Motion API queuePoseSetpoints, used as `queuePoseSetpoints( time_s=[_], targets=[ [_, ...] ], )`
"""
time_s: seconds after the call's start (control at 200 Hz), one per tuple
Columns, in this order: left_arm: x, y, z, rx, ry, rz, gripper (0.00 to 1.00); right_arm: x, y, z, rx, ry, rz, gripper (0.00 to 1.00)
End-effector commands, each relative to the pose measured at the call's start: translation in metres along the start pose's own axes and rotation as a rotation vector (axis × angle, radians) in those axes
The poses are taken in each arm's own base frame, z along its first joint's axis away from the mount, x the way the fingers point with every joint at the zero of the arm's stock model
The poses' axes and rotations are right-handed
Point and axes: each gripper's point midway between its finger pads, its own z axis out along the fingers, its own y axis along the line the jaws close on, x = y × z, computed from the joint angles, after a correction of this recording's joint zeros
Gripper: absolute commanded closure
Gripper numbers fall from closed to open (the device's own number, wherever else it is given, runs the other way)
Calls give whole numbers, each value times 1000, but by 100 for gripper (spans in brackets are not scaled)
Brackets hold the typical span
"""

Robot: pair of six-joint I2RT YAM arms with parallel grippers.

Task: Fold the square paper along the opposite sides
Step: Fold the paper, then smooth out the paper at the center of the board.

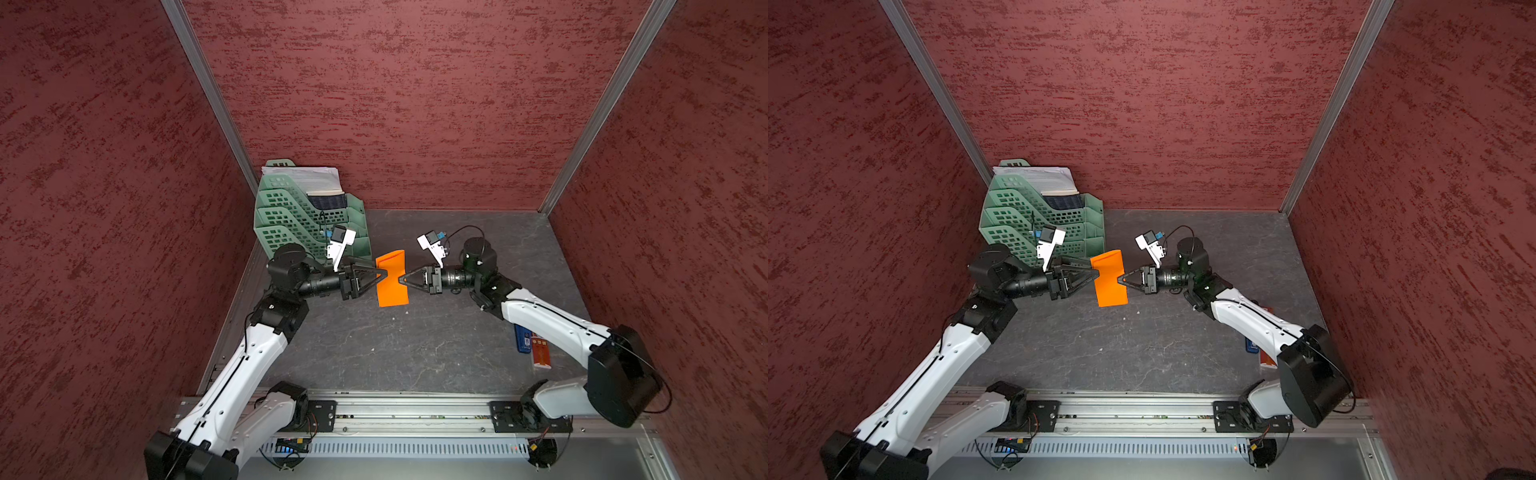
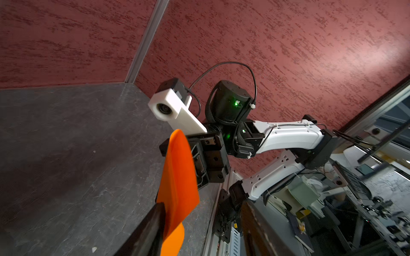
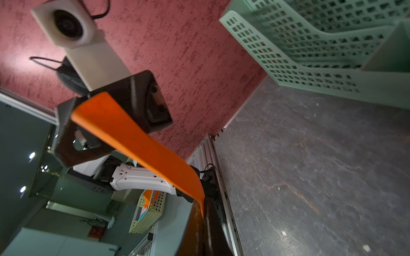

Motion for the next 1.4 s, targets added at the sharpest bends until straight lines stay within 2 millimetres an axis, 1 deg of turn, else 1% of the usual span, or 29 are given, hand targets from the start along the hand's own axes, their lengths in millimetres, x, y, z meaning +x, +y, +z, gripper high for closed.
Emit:
queuePoseSetpoints(
  time_s=[0.0, 0.02, 0.03, 0.045, 0.16, 0.21, 0.326, 0.371, 0.451, 0.506, 0.561, 0.711, 0.791, 0.922, 1.002, 1.087, 1.167, 1.242, 1.317, 1.392],
  targets=[
    [14, 36, -5, -188, -33, -53, 43, 12, -40, 5, 116, -59, 96, 100],
    [19, 41, -4, -214, -31, -64, 45, 14, -45, 5, 131, -68, 110, 100],
    [21, 44, -4, -225, -30, -70, 46, 19, -55, 7, 146, -62, 131, 100],
    [25, 47, -3, -237, -23, -74, 48, 23, -62, 8, 155, -63, 144, 100],
    [60, 68, 14, -304, 26, -120, 63, 44, -97, 9, 214, -96, 219, 100],
    [76, 76, 23, -321, 43, -141, 68, 52, -110, 9, 241, -117, 246, 100],
    [114, 90, 46, -343, 101, -182, 69, 69, -140, 7, 326, -141, 295, 100],
    [126, 93, 55, -331, 121, -191, 70, 76, -149, 7, 352, -137, 309, 100],
    [144, 104, 63, -355, 156, -213, 73, 87, -160, 7, 376, -131, 333, 100],
    [151, 109, 68, -355, 170, -220, 75, 94, -167, 7, 394, -128, 347, 100],
    [157, 118, 71, -384, 173, -235, 80, 101, -174, 5, 416, -129, 357, 100],
    [182, 137, 83, -420, 210, -267, 88, 115, -194, 1, 469, -137, 406, 100],
    [195, 141, 92, -424, 236, -286, 90, 122, -205, -4, 513, -157, 446, 100],
    [217, 140, 107, -427, 283, -293, 92, 130, -215, -11, 584, -175, 485, 100],
    [225, 143, 109, -442, 291, -310, 93, 132, -221, -19, 638, -213, 518, 100],
    [229, 148, 107, -471, 292, -314, 94, 136, -226, -25, 687, -259, 556, 100],
    [225, 148, 108, -482, 279, -303, 94, 139, -230, -24, 707, -288, 581, 100],
    [219, 149, 109, -505, 262, -293, 94, 138, -232, -20, 692, -319, 606, 100],
    [215, 154, 109, -548, 234, -284, 95, 137, -234, -18, 683, -348, 626, 100],
    [211, 161, 108, -638, 204, -250, 95, 136, -234, -18, 698, -377, 624, 100]
  ],
)
